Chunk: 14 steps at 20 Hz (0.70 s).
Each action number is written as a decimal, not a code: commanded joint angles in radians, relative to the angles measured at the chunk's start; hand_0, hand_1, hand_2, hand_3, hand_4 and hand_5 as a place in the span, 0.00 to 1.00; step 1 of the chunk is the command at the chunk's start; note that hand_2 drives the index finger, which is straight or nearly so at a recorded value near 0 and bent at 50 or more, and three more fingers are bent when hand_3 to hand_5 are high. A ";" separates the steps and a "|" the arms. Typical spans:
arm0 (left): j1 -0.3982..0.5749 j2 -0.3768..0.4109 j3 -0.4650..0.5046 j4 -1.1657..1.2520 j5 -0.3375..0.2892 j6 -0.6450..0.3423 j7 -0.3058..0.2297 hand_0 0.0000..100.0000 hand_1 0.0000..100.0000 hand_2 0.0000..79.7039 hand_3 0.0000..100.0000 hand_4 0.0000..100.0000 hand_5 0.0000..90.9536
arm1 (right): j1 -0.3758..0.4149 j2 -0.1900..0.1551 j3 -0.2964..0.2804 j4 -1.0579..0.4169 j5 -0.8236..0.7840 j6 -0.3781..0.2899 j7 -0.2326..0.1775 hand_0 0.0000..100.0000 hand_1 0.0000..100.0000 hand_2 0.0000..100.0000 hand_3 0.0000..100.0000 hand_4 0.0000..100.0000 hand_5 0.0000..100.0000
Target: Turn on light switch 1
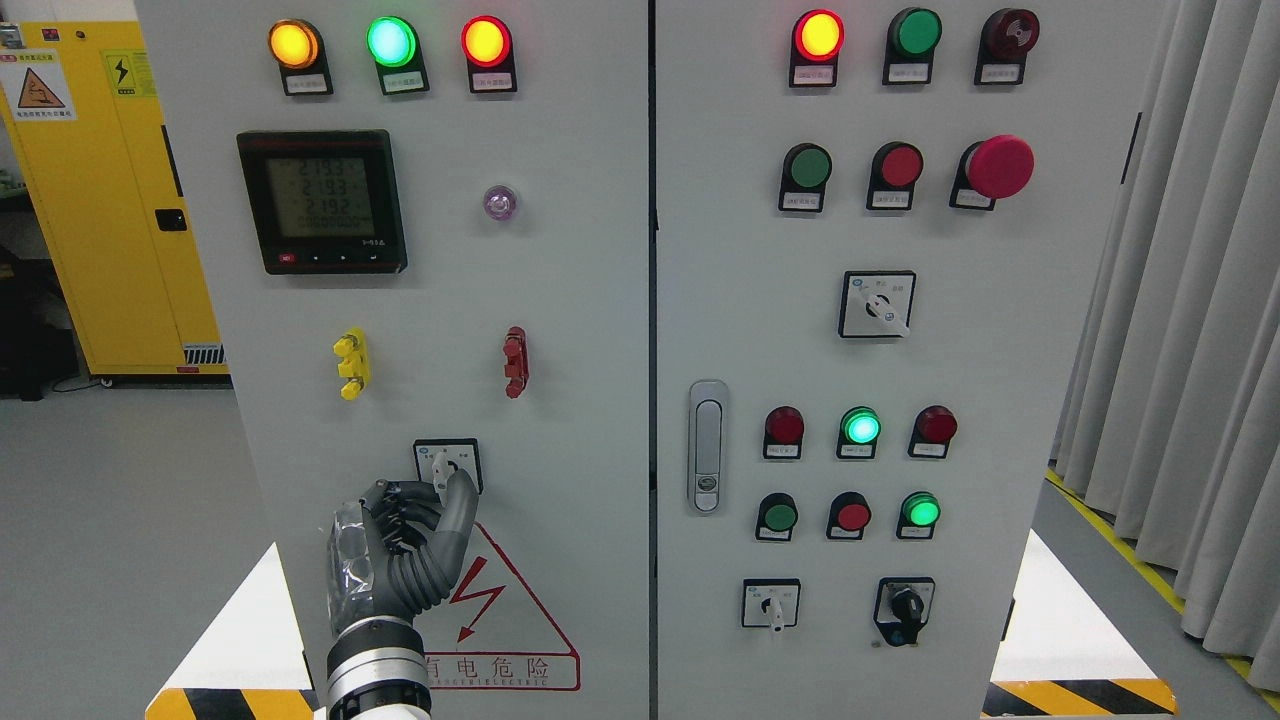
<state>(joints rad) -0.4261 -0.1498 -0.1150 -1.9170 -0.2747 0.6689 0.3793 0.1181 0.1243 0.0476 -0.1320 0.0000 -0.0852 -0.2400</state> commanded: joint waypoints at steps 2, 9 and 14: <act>-0.002 -0.001 -0.003 0.001 0.000 -0.002 0.001 0.30 0.58 0.75 0.81 0.93 0.88 | 0.000 0.000 0.000 0.000 -0.029 0.001 0.001 0.00 0.50 0.04 0.00 0.00 0.00; -0.002 -0.001 -0.003 0.001 0.000 -0.003 0.000 0.26 0.57 0.75 0.81 0.93 0.88 | 0.000 0.000 0.000 0.000 -0.029 0.001 0.001 0.00 0.50 0.04 0.00 0.00 0.00; -0.002 -0.001 -0.003 0.001 0.000 -0.005 0.000 0.26 0.57 0.75 0.81 0.93 0.88 | 0.000 0.000 0.000 0.000 -0.029 0.001 0.001 0.00 0.50 0.04 0.00 0.00 0.00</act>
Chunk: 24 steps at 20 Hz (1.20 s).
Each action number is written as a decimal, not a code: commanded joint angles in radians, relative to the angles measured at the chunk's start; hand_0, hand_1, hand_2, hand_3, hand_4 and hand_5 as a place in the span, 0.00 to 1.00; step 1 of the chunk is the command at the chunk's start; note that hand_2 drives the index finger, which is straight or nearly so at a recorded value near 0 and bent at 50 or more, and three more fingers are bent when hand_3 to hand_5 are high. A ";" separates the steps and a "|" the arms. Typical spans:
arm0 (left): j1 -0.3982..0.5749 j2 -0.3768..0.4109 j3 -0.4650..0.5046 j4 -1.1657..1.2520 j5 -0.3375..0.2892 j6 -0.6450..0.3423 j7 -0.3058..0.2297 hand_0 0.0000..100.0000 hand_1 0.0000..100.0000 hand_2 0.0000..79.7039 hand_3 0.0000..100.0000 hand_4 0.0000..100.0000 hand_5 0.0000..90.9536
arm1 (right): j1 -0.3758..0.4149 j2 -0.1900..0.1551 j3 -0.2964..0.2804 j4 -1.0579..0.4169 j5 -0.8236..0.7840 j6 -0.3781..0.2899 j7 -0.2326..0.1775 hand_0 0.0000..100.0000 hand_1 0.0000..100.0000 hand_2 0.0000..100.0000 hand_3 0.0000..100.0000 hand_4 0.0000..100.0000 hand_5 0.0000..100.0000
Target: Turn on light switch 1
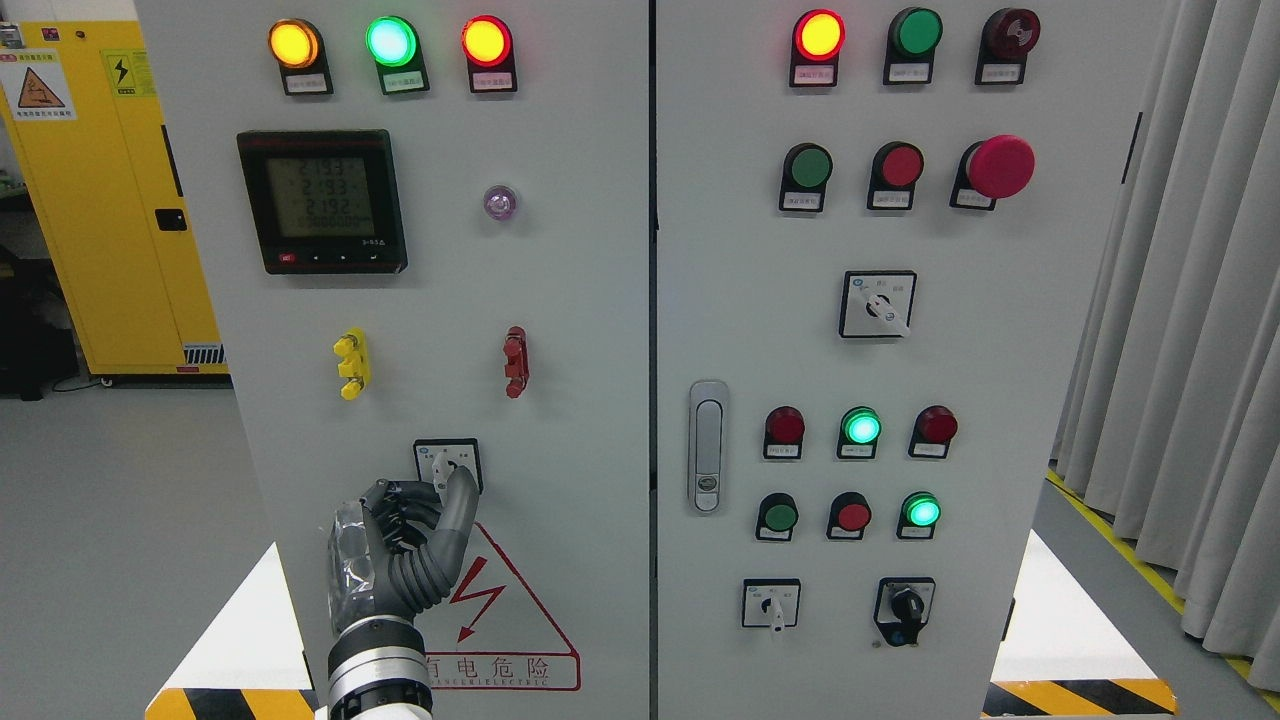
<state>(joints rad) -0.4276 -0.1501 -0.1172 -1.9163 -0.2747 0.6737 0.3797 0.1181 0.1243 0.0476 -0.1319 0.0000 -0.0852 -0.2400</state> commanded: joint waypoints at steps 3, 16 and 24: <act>0.000 0.000 -0.001 0.000 0.000 -0.010 0.001 0.26 0.55 0.75 0.81 0.93 0.88 | 0.000 0.000 0.000 0.000 -0.029 0.001 0.001 0.00 0.50 0.04 0.00 0.00 0.00; 0.000 -0.002 -0.001 0.002 0.000 -0.010 0.001 0.36 0.52 0.76 0.81 0.93 0.88 | 0.000 0.000 0.000 0.000 -0.029 0.001 0.001 0.00 0.50 0.04 0.00 0.00 0.00; 0.000 -0.003 -0.001 0.002 0.002 -0.010 -0.001 0.43 0.50 0.76 0.81 0.93 0.88 | 0.000 0.000 0.000 0.000 -0.029 0.001 0.001 0.00 0.50 0.04 0.00 0.00 0.00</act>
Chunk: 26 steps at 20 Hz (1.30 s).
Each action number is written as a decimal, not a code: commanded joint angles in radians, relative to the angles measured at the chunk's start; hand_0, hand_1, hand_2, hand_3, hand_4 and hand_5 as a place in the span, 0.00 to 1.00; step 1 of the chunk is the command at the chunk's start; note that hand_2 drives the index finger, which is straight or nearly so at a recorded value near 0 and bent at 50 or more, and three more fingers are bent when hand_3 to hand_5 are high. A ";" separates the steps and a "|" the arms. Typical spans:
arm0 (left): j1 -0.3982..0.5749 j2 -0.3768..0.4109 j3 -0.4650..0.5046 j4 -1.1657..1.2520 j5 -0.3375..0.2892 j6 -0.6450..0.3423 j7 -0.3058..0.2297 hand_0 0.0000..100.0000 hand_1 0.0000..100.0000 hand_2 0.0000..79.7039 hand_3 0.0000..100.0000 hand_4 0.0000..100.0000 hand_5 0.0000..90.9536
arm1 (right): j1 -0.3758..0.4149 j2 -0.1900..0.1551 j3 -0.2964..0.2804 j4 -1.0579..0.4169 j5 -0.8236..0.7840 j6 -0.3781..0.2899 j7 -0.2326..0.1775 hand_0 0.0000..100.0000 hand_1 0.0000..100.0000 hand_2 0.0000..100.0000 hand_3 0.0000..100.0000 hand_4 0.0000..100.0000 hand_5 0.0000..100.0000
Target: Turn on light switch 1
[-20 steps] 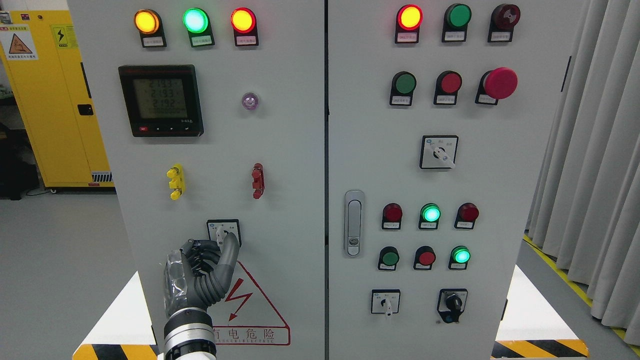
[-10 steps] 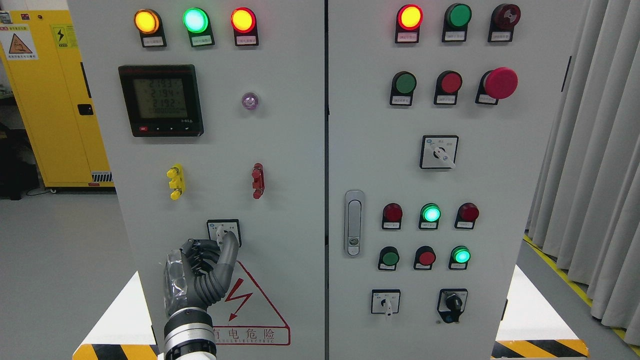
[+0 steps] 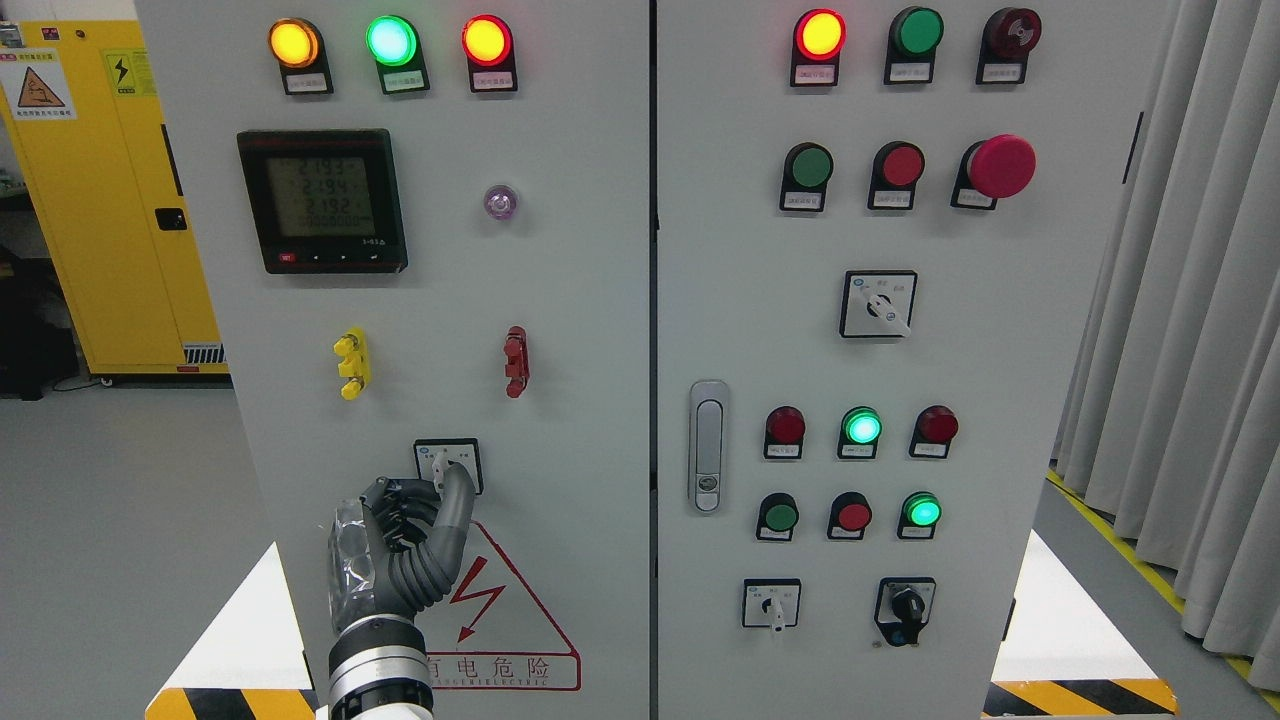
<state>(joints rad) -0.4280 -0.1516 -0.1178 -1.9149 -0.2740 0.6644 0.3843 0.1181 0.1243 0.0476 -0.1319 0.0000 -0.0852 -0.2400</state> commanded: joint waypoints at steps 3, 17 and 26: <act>0.000 -0.002 0.000 0.004 0.001 0.000 -0.005 0.46 0.49 0.76 0.81 0.93 0.88 | 0.000 0.000 0.000 0.000 -0.029 0.001 0.001 0.00 0.50 0.04 0.00 0.00 0.00; 0.000 -0.002 0.000 0.005 0.004 0.000 -0.007 0.54 0.46 0.76 0.82 0.92 0.87 | 0.000 0.000 0.000 0.000 -0.029 0.001 0.001 0.00 0.50 0.04 0.00 0.00 0.00; -0.002 -0.002 0.000 0.005 0.004 0.000 -0.005 0.56 0.44 0.76 0.82 0.92 0.87 | 0.000 0.000 0.000 0.000 -0.029 0.001 0.001 0.00 0.50 0.04 0.00 0.00 0.00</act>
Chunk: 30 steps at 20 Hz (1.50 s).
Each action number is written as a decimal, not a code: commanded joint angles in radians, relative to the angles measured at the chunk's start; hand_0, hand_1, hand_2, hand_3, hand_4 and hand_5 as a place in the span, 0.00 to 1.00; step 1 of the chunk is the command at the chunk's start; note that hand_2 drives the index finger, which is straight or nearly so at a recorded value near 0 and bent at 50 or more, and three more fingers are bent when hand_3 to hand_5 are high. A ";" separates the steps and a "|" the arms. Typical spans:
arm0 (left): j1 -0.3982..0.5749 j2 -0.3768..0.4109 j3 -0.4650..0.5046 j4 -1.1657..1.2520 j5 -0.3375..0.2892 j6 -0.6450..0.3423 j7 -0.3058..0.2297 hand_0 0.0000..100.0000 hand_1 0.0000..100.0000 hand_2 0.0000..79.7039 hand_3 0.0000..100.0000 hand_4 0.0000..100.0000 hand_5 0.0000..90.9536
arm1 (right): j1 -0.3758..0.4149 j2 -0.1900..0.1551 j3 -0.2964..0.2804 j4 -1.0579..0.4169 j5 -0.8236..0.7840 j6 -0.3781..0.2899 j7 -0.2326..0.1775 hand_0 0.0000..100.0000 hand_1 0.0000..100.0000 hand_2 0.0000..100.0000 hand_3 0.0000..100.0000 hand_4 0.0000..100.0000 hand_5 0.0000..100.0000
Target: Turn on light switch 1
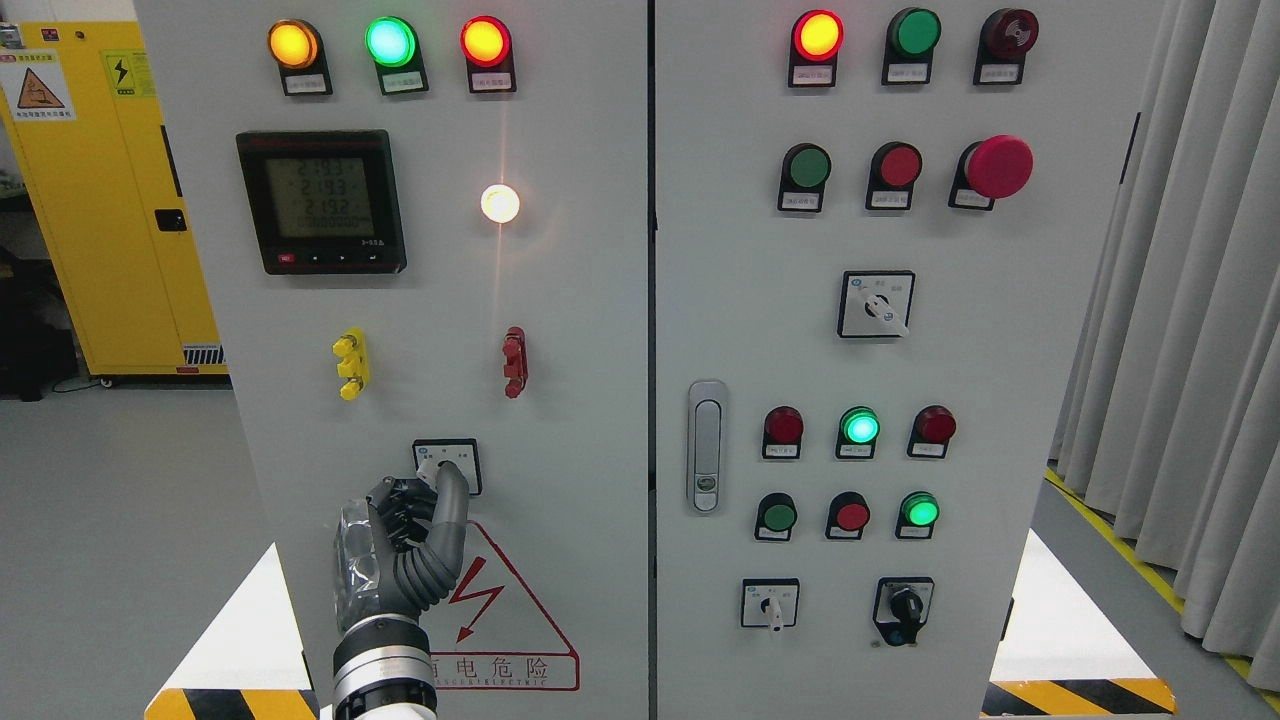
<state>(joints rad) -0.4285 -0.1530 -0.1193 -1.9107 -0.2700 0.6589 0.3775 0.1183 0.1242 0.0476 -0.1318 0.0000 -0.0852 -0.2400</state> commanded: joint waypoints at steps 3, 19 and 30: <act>-0.001 0.001 0.001 0.001 0.000 0.005 0.001 0.57 0.43 0.76 0.82 0.92 0.87 | 0.000 0.000 0.000 0.000 -0.029 0.001 0.001 0.00 0.50 0.04 0.00 0.00 0.00; -0.001 0.001 0.000 -0.001 0.000 0.004 0.003 0.20 0.38 0.75 0.82 0.91 0.86 | 0.000 0.000 0.000 0.000 -0.029 0.001 0.001 0.00 0.50 0.04 0.00 0.00 0.00; 0.042 0.006 0.000 -0.013 0.002 -0.010 0.004 0.08 0.39 0.76 0.82 0.92 0.86 | 0.000 0.000 0.000 0.000 -0.029 0.001 0.001 0.00 0.50 0.04 0.00 0.00 0.00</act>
<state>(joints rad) -0.4143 -0.1516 -0.1186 -1.9143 -0.2694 0.6567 0.3817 0.1182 0.1242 0.0475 -0.1319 0.0000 -0.0852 -0.2400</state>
